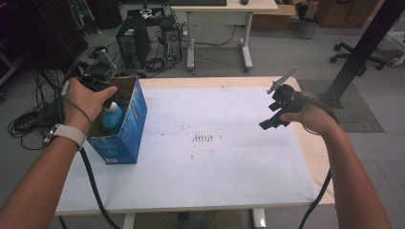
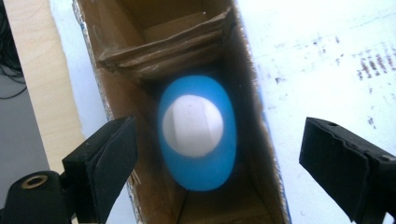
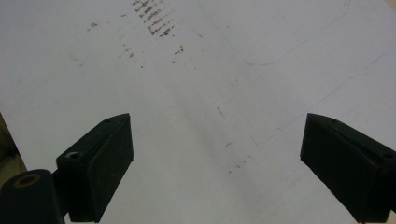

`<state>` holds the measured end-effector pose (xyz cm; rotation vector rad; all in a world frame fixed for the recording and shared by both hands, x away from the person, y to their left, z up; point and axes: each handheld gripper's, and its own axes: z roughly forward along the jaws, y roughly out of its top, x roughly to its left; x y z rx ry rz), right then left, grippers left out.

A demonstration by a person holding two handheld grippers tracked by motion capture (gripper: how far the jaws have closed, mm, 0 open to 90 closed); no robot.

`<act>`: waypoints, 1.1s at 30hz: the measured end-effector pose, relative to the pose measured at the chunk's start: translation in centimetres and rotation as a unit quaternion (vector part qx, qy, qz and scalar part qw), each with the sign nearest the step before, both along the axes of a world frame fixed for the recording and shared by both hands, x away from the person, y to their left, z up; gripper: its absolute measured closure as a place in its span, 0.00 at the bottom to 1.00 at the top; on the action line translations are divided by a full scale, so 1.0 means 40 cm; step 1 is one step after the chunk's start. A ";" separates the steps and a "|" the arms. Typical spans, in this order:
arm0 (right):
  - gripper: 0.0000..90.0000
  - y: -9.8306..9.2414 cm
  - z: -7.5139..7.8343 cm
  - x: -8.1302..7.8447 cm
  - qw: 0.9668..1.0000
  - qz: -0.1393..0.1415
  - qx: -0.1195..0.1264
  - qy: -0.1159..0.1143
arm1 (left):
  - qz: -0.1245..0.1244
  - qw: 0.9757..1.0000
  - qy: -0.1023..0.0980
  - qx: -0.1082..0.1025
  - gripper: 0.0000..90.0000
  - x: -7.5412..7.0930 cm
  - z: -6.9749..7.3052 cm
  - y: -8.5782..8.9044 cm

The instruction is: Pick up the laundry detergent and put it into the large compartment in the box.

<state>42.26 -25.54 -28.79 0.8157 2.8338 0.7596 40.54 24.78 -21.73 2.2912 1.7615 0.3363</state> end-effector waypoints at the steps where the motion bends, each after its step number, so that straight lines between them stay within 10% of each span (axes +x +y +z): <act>1: 0.11 0.000 0.000 0.000 1.000 0.000 0.000 0.000 | -0.002 1.000 0.000 0.000 0.13 -0.001 0.004 -0.001; 33: 0.11 0.006 0.012 -0.007 1.000 0.003 -0.002 -0.002 | -0.075 0.997 -0.001 0.006 0.11 -0.054 0.090 -0.076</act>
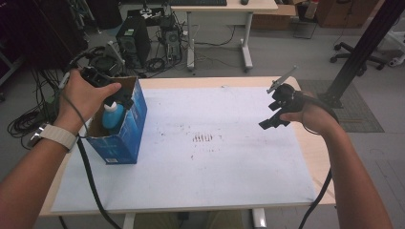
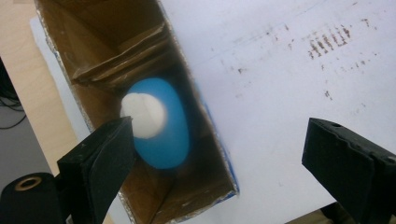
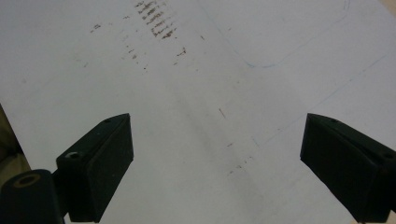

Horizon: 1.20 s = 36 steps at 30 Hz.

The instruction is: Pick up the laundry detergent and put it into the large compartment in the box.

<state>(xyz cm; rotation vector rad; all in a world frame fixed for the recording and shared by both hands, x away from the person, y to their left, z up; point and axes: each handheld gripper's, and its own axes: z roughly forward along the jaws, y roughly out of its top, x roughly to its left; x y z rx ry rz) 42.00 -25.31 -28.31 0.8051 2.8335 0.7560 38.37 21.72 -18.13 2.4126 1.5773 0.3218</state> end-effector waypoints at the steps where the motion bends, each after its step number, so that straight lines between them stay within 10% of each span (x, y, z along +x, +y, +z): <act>1: 0.11 0.001 0.001 -0.001 1.000 0.000 0.000 0.000 | -0.002 1.000 0.000 -0.001 0.11 -0.001 0.002 -0.001; 36: 0.11 0.007 0.012 -0.003 1.000 0.001 0.001 -0.004 | -0.068 0.998 0.014 -0.002 0.11 -0.033 0.027 -0.099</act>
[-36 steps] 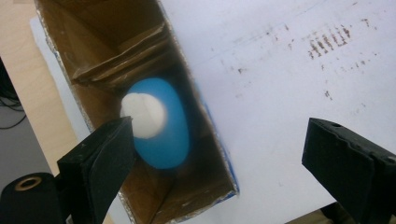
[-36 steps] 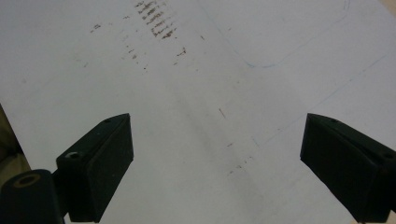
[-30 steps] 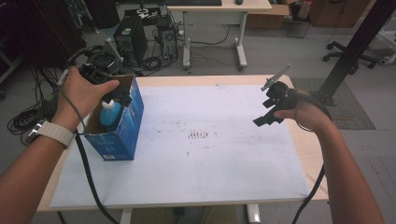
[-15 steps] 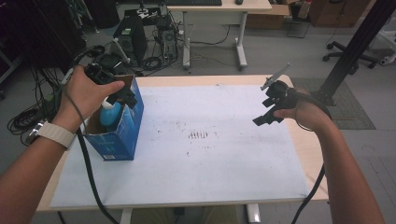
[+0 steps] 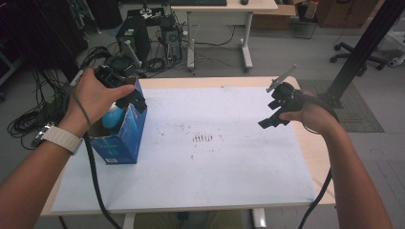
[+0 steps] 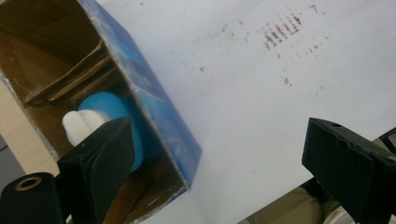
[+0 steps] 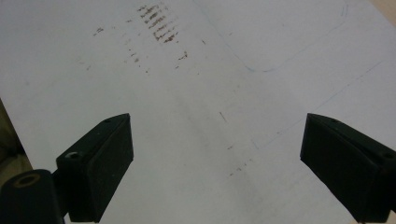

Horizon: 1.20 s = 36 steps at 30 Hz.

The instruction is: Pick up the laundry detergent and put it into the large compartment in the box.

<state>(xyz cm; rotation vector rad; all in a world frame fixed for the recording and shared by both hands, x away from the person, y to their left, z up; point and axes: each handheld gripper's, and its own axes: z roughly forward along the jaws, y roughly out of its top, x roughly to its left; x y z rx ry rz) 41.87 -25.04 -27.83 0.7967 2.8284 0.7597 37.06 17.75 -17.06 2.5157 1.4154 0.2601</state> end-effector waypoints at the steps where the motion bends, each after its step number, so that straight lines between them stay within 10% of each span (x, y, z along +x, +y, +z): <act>1: 0.11 0.000 0.000 0.000 1.000 0.000 -0.001 0.000 | -0.002 1.000 0.001 0.001 0.11 0.000 -0.001 -0.004; 36: 0.11 0.001 -0.005 0.009 1.000 0.001 0.001 0.003 | -0.048 0.999 0.003 -0.015 0.11 -0.017 -0.011 -0.103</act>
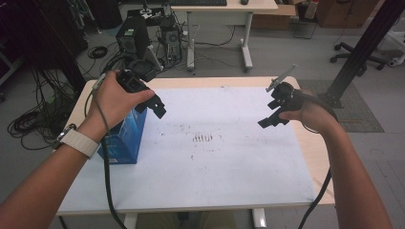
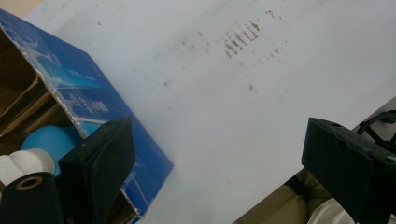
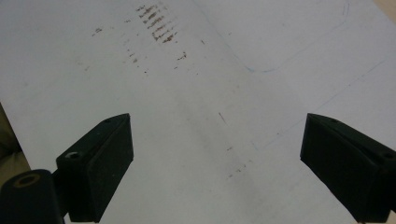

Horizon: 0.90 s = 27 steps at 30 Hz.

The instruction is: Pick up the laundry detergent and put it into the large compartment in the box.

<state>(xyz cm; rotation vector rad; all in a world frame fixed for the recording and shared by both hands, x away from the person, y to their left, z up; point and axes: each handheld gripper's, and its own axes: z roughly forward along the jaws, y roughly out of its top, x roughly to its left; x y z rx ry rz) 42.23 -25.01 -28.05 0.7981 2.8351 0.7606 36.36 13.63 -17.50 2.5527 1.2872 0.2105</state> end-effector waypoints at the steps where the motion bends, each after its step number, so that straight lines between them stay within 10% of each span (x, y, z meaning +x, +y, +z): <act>1: 0.11 0.001 0.000 0.000 1.000 0.001 -0.001 0.000 | -0.001 1.000 0.001 0.001 0.11 -0.002 0.000 -0.003; 27: 0.10 0.004 -0.004 0.008 1.000 0.001 -0.001 0.000 | -0.030 0.999 -0.010 -0.006 0.11 -0.020 -0.037 -0.068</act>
